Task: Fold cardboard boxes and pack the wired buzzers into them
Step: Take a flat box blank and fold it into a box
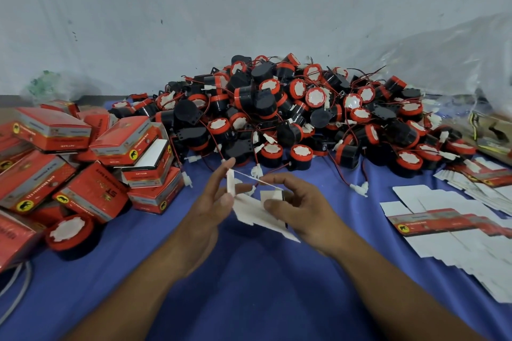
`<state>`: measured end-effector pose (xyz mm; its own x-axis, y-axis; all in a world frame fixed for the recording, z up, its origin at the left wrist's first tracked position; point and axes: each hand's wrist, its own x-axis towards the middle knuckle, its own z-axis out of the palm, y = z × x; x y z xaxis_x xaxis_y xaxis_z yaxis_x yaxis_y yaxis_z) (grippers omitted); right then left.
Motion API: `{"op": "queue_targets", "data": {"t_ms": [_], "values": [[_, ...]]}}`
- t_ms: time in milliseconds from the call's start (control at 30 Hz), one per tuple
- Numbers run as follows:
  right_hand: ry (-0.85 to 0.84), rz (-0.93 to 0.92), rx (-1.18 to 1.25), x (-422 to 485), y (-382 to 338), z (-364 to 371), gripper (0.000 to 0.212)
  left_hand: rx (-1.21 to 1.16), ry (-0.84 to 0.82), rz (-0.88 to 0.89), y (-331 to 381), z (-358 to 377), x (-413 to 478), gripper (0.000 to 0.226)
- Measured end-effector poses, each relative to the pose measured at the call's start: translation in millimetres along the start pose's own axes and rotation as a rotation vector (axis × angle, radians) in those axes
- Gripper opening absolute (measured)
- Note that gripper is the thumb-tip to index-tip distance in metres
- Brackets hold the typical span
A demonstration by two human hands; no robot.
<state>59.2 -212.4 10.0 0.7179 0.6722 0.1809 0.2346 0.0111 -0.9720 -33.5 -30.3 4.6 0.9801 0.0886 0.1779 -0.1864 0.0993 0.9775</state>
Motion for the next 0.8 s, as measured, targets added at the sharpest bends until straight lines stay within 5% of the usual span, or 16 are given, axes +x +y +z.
{"op": "queue_targets", "data": {"t_ms": [67,167,300,567,667,800], "values": [[0.068,-0.038,-0.03,0,-3,1,0.018,0.004,0.024,-0.02,3,-1,1,0.102],[0.21,-0.103,-0.132,2,-6,0,0.03,0.153,-0.049,-0.043,3,1,-1,0.06],[0.248,-0.174,-0.283,-1,-7,-3,0.031,0.245,-0.124,-0.062,-4,6,-10,0.049],[-0.056,-0.342,-0.319,-12,-13,17,0.034,0.379,0.296,0.065,-9,0,8,0.007],[-0.114,-0.228,-0.149,-10,-9,20,0.038,0.097,0.225,-0.008,-9,-6,3,0.032],[0.124,-0.054,0.234,-1,-8,21,0.024,0.115,0.113,0.014,0,13,13,0.021]]}}
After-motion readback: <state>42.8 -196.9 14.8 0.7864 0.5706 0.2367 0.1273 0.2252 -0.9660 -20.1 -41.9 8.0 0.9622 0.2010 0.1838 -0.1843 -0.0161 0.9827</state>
